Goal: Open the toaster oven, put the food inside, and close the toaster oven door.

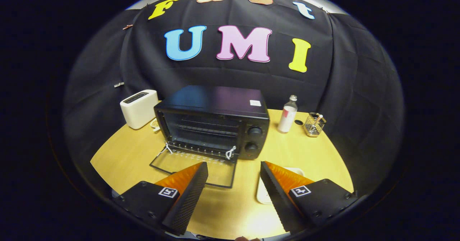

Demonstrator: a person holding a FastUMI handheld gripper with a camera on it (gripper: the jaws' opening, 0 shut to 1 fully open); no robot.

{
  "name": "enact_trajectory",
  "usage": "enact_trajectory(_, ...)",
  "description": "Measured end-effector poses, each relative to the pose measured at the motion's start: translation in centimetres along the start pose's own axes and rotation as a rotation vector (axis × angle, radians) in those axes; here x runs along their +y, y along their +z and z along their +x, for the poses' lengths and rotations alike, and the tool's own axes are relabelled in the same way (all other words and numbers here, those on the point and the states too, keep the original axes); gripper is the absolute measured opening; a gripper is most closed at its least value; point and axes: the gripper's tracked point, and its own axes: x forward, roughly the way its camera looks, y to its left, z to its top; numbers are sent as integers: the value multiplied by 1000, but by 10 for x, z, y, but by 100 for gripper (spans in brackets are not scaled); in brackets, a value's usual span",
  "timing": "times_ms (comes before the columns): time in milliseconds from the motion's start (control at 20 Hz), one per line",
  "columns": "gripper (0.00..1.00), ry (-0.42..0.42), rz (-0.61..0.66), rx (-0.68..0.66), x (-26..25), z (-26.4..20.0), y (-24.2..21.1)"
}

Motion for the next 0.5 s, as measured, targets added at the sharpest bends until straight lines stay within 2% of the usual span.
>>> enact_trajectory(250, 97, -74, 17, 85, -81, 9, -17)
enact_trajectory(500, 97, -59, 42, 246, -125, 26, -63)
